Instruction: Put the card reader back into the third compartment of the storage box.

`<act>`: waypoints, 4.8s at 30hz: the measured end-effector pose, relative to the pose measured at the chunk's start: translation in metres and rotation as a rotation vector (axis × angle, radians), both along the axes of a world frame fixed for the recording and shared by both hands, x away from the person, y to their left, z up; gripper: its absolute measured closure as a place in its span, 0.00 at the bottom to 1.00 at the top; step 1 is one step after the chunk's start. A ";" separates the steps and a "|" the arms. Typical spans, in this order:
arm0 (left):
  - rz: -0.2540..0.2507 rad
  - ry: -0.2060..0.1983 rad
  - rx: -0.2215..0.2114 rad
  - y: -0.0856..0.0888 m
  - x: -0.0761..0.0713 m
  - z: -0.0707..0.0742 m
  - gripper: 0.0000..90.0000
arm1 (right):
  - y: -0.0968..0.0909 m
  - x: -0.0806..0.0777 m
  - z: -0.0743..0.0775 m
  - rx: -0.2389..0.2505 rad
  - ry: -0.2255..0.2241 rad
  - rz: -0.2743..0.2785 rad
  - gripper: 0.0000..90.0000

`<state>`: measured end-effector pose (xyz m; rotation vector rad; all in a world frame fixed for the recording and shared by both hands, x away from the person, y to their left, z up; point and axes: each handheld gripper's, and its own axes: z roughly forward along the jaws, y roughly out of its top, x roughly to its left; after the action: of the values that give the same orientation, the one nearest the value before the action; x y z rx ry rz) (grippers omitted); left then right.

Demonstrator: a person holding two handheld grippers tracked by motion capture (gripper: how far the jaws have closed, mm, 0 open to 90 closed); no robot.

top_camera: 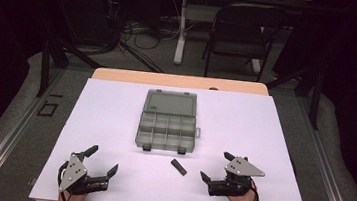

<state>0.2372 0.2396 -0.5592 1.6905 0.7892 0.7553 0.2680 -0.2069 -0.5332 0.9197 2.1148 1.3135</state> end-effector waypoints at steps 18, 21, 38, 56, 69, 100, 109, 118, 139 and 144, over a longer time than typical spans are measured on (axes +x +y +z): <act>0.004 -0.008 0.005 0.001 0.000 0.000 0.11 | 0.025 0.012 -0.006 -0.017 0.064 0.005 0.00; 0.006 -0.006 0.003 0.001 0.000 0.000 0.11 | 0.029 0.014 -0.007 -0.017 0.073 0.008 0.00; 0.009 0.004 0.005 0.002 0.002 -0.001 0.11 | 0.057 0.017 -0.013 -0.036 0.108 0.068 0.00; 0.012 0.027 -0.003 0.002 0.003 -0.001 0.11 | 0.078 0.021 -0.023 -0.078 0.134 0.072 0.25; 0.007 0.021 -0.001 0.003 0.002 -0.001 0.11 | 0.091 0.024 -0.030 -0.114 0.174 0.080 0.63; 0.003 0.024 0.009 0.002 0.002 -0.001 0.11 | 0.094 0.024 -0.031 -0.111 0.210 0.055 0.82; -0.002 0.024 0.013 0.002 0.002 -0.001 0.11 | 0.092 0.022 -0.024 -0.111 0.194 0.061 0.82; 0.000 0.025 0.011 0.003 0.003 -0.001 0.11 | 0.088 0.022 -0.019 -0.106 0.184 0.064 0.82; 0.006 0.025 0.012 0.003 0.002 -0.001 0.11 | 0.078 0.021 -0.004 -0.086 0.147 0.051 0.82; 0.008 0.023 0.012 0.003 0.002 -0.001 0.11 | 0.075 0.022 -0.001 -0.077 0.139 0.043 0.82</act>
<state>0.2391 0.2424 -0.5597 1.7102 0.8096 0.7485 0.2900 -0.1322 -0.5343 0.9630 2.2865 1.2109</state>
